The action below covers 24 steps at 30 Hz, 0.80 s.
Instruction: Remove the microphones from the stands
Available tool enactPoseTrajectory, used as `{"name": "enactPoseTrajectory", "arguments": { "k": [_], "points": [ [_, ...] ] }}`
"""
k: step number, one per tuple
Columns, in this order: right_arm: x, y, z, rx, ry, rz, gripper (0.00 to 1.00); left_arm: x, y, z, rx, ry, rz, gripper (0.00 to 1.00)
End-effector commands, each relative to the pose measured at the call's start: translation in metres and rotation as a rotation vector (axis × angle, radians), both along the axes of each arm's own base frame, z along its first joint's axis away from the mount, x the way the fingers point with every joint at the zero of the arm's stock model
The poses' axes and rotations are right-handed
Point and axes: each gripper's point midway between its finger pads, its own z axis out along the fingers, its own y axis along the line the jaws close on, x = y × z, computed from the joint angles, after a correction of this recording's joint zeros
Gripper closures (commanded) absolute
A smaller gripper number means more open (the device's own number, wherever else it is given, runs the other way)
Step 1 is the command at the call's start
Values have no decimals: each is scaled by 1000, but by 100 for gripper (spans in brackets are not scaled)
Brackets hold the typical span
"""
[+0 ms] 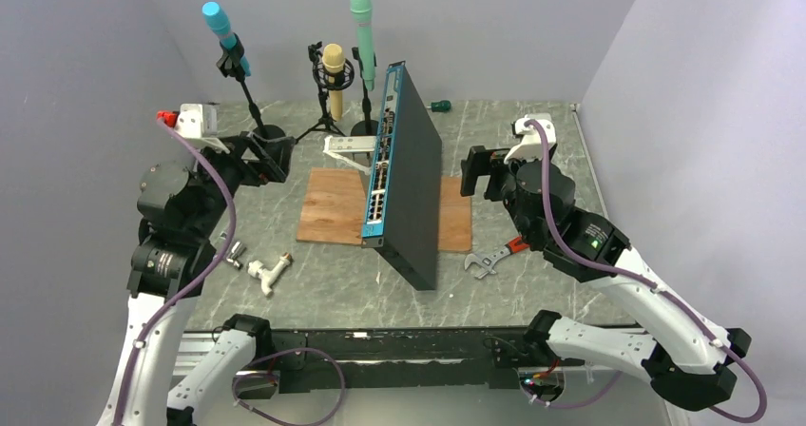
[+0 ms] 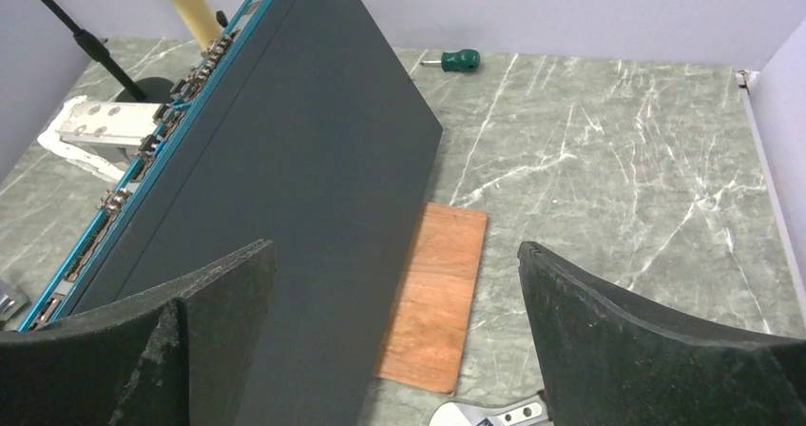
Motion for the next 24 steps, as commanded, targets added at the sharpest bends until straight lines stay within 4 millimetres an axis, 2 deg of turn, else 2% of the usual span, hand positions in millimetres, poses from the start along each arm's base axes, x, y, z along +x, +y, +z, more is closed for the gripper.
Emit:
{"name": "enactPoseTrajectory", "arguments": {
  "k": [1, 4, 7, 14, 19, 24],
  "points": [
    [3, 1, -1, -12, -6, -1, 0, 7, 3, 5, 44, -10, 16, 1],
    [3, 3, -3, -27, 4, 10, 0, 15, 16, 3, 101, 29, 87, 1],
    [3, 7, -9, -70, 34, 27, 0, 24, 17, 4, 142, 85, 90, 1],
    [12, -1, -31, -164, 99, -55, 0, 56, -12, -4, 108, 179, -26, 1],
    [8, -3, -30, -133, 142, -81, 0, 72, -38, -1, 21, 146, -137, 1],
    [2, -6, -27, -72, 134, -76, 0, 99, -51, -3, -23, 162, -170, 1]
  ]
}}
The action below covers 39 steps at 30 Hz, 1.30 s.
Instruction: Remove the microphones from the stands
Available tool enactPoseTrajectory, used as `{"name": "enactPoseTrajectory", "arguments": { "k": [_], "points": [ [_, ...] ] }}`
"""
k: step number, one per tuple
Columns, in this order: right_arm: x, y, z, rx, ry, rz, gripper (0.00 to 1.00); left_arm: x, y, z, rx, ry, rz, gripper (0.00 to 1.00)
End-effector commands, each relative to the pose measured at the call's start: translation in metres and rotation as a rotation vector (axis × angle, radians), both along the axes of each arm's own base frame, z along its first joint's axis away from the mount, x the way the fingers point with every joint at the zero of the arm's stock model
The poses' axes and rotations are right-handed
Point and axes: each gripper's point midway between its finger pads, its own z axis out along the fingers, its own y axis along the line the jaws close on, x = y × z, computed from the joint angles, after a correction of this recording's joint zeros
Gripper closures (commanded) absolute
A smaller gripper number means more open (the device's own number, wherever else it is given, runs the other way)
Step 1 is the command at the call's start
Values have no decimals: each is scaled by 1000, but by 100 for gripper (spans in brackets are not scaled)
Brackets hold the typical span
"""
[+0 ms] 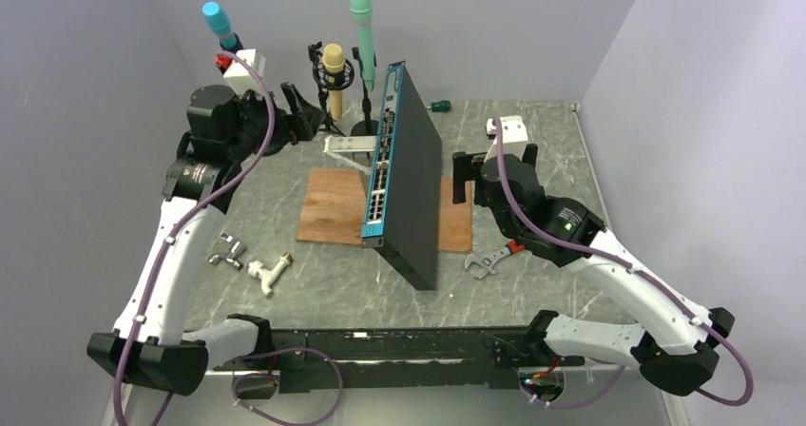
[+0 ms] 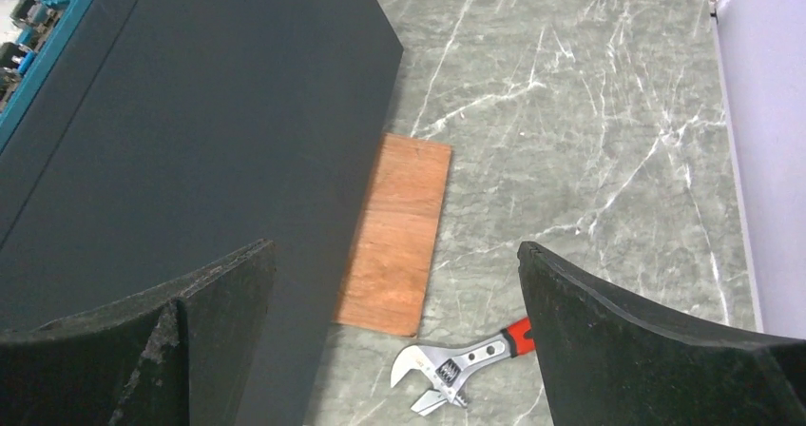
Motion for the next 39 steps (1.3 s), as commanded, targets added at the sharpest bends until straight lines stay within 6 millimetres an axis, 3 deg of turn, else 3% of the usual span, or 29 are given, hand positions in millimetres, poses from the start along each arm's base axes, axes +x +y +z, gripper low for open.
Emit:
{"name": "enactPoseTrajectory", "arguments": {
  "k": [1, 10, 17, 20, 26, 30, 39],
  "points": [
    [-7, -13, 23, 86, -34, -53, 0, 23, -18, 30, -82, -70, -58, 1],
    [-8, -39, 21, 35, -25, -196, 0, 103, -26, 32, -19, -33, -21, 1],
    [-4, -36, 16, -7, -9, -203, 0, 154, -24, 38, 107, -93, 98, 1],
    [-3, -33, 9, -32, 1, -173, 0, 170, -17, 29, 121, -79, 176, 1],
    [-1, -41, 8, -50, -22, -219, 0, 183, -37, 16, 192, -124, 144, 1],
    [-1, -35, 11, -27, -39, -175, 0, 194, -34, 8, 254, -132, 209, 1],
    [-4, -42, 7, -52, -47, -177, 0, 211, -38, -15, 298, -108, 239, 21]
  ]
}}
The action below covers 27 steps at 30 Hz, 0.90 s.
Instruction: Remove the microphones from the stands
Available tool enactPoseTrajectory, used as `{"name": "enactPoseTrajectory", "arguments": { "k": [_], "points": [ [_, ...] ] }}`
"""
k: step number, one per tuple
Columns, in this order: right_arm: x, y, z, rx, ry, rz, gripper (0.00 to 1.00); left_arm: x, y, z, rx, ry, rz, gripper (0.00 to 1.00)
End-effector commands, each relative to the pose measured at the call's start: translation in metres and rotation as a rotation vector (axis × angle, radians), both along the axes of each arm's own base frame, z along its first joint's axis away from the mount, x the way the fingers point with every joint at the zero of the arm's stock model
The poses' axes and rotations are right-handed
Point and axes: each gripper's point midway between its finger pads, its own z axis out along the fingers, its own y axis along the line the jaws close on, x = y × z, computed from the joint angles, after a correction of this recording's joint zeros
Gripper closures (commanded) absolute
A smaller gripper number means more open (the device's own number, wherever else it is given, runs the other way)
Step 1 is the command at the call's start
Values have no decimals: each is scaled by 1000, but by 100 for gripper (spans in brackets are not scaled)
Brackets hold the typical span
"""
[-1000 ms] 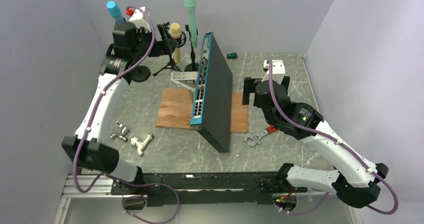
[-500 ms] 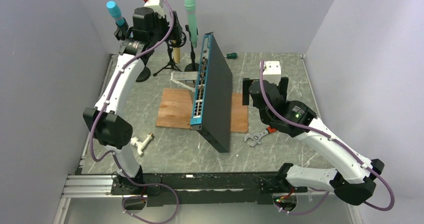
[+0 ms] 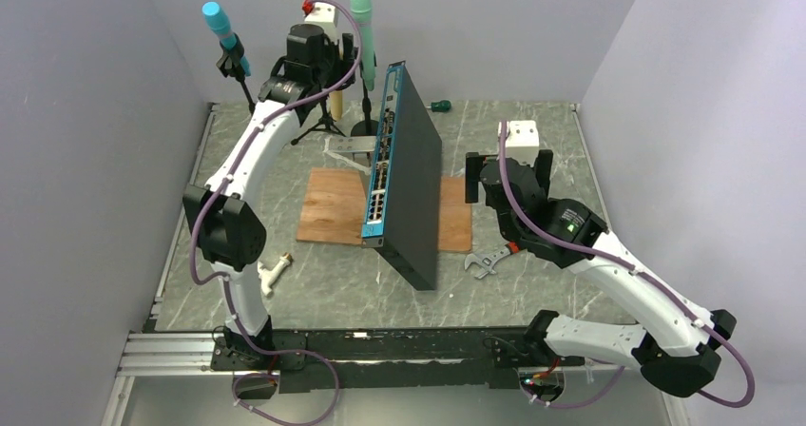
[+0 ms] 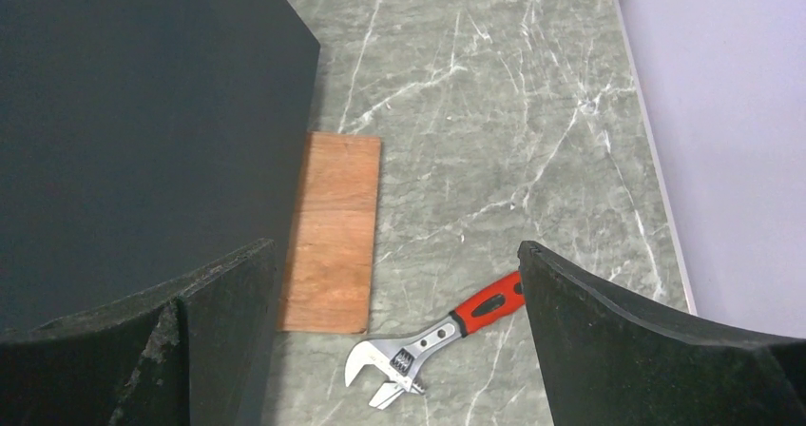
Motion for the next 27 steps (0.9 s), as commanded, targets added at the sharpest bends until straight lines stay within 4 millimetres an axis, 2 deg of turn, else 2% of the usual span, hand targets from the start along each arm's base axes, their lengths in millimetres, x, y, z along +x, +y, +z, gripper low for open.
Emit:
{"name": "enactPoseTrajectory", "arguments": {
  "k": [1, 3, 6, 9, 14, 17, 23, 27],
  "points": [
    [2, -6, 7, -10, -38, -16, 0, 8, 2, 23, 7, -77, 29, 22],
    [2, -4, 7, -16, -35, 0, 0, 9, -2, 21, 0, -69, 19, 26],
    [2, -3, 6, -18, -35, 9, 0, 8, -3, 21, 17, -72, 24, 38],
    [3, -1, 3, -22, -32, 20, 0, 7, -1, 29, 42, -93, 44, 51],
    [6, 3, -1, -36, -20, 26, 0, 1, 2, 51, 55, -145, 45, 64],
    [8, 6, -6, -47, -10, 28, 0, -4, 2, 68, 54, -173, 41, 77],
    [11, 11, -11, -49, 1, 34, 0, -23, 10, 123, 29, -278, 59, 87],
    [13, 15, -11, -43, -1, 46, 0, -39, 20, 157, 26, -350, 73, 100]
  ]
}}
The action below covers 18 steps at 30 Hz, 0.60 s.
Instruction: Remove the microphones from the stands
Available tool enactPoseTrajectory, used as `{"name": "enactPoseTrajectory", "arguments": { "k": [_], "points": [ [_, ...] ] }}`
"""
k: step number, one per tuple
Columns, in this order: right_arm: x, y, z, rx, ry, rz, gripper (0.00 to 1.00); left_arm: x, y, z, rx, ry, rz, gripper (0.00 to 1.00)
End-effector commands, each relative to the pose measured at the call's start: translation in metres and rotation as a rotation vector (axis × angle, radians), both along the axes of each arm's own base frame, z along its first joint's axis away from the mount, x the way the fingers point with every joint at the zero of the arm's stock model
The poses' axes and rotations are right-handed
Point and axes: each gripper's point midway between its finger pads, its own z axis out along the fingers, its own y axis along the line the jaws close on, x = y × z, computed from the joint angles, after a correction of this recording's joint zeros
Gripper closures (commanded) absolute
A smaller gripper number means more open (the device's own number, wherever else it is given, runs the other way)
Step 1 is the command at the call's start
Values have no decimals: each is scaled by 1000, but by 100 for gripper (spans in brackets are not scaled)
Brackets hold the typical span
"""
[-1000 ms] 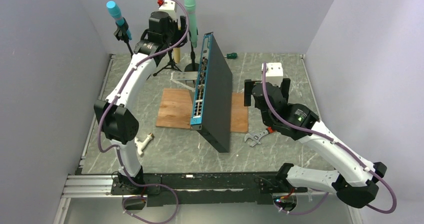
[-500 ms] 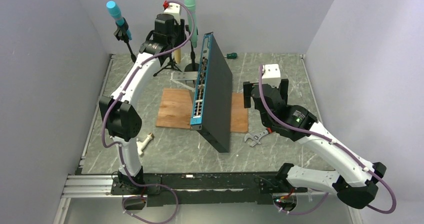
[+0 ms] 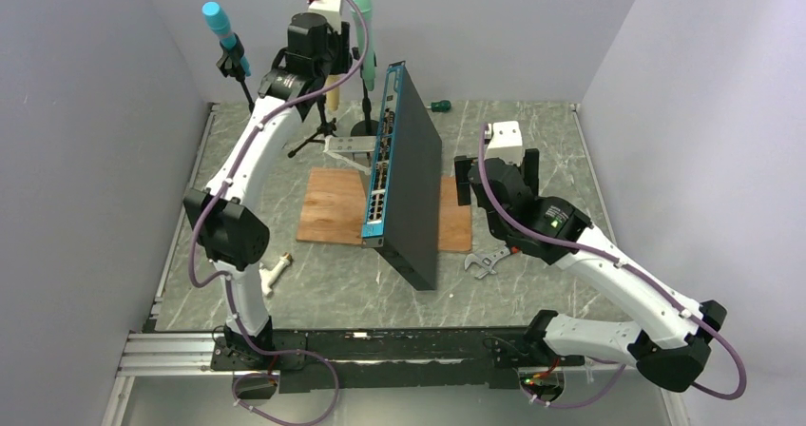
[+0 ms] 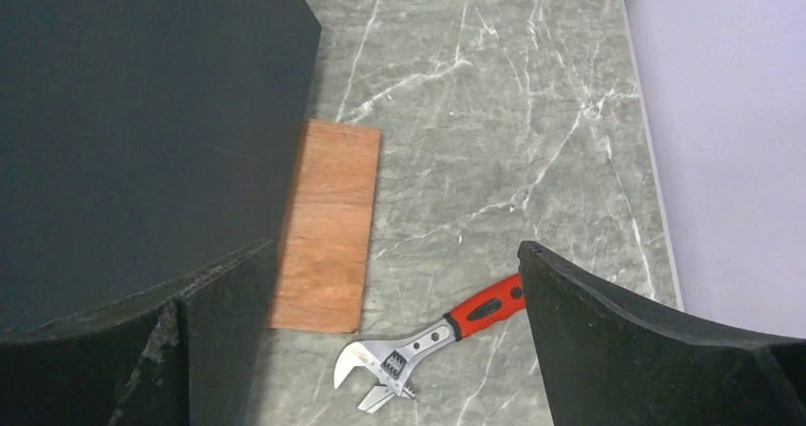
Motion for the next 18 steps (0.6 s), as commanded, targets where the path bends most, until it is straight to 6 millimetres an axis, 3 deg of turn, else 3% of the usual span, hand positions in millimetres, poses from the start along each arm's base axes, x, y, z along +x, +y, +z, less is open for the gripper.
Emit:
{"name": "enactPoseTrajectory", "arguments": {
  "k": [1, 4, 12, 18],
  "points": [
    [5, 8, 6, 25, -23, 21, 0, -43, 21, 135, -74, -311, 27, 100],
    [7, 11, 4, 21, -14, 26, 0, -47, 20, 125, -55, -299, 20, 100],
    [6, 10, -3, 3, 3, 24, 0, -45, 31, 55, 24, -197, 78, 100],
    [7, 13, -3, 7, 3, 31, 0, -48, 28, 24, 23, -157, 57, 100]
  ]
}}
